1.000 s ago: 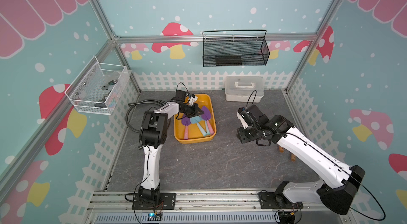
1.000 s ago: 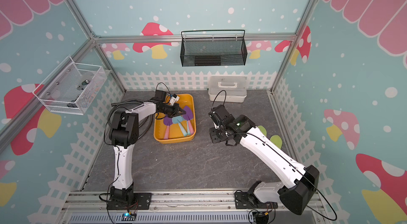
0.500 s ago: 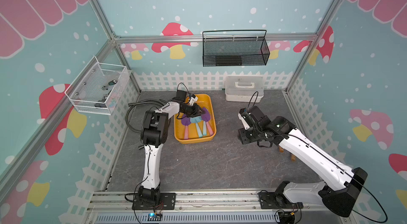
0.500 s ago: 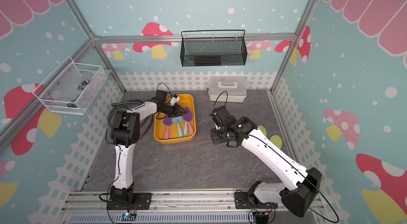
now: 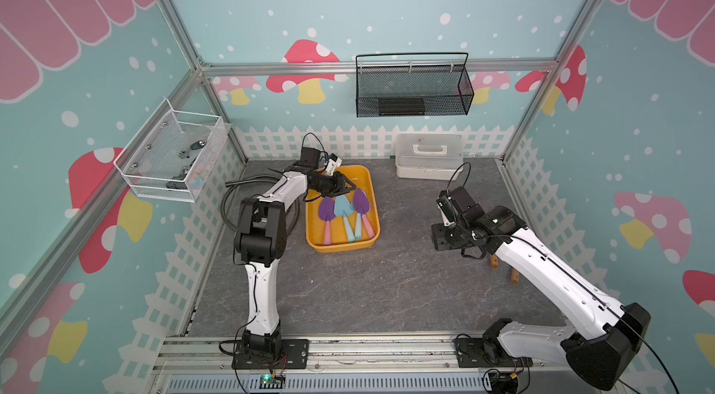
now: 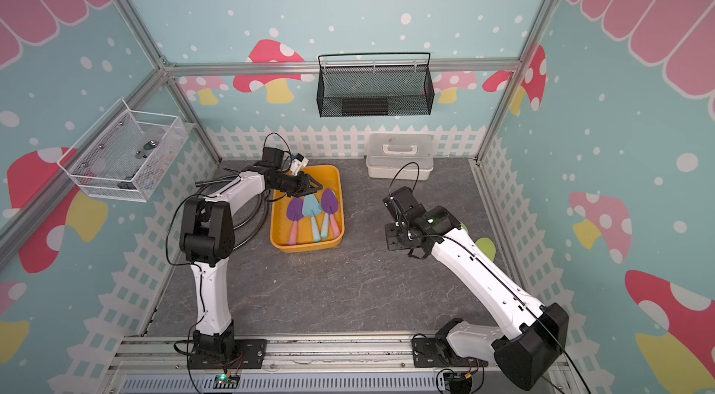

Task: Put the shovel into the storage box
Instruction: Place the shovel in the storage box, then pick up the shovel from the center of the board.

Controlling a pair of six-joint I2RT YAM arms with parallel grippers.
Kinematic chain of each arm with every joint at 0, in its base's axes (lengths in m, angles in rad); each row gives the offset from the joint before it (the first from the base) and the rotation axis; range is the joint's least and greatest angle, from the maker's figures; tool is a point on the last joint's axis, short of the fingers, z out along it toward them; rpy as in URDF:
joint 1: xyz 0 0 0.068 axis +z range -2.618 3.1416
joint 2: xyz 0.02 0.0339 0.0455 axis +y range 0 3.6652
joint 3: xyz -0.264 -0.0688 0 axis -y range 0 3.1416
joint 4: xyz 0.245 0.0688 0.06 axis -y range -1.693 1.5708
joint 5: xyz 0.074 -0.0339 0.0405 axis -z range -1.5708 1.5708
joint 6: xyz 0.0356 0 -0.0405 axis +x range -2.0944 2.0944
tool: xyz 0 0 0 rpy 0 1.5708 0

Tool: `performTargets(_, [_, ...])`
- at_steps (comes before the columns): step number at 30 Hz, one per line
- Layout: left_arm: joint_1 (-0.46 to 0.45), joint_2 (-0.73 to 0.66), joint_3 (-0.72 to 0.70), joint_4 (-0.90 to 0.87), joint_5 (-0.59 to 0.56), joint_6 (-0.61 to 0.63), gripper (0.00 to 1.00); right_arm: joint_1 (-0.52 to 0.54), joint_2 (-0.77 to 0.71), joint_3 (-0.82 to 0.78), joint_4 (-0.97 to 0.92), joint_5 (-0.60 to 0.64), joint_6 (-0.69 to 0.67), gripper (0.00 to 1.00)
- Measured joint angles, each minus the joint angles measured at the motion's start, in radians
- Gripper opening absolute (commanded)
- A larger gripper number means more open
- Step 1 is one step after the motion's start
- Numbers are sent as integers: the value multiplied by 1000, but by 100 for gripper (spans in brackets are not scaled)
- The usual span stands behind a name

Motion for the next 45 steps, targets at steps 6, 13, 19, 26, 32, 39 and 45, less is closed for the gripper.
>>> performTargets(6, [18,-206,-34,10,-2,6,40,-301,-20,-156,31,9,-19,58])
performTargets(13, [-13,-381,-190,89,-1,-21,40,-485,71,-255,113,-3,-50,55])
performTargets(19, [-17,-453,-352,161,2,-61,41,-571,169,-291,189,-8,-68,55])
performTargets(26, [-18,-494,-417,217,3,-85,41,-642,232,-304,241,-7,-98,56])
performTargets(32, [-18,-494,-424,256,4,-100,41,-695,300,-305,275,-17,-129,55])
performTargets(39, [-18,-502,-439,272,4,-105,41,-725,399,-292,292,-40,-157,43])
performTargets(45, [-19,-504,-439,288,6,-111,41,-726,433,-261,296,-72,-172,18])
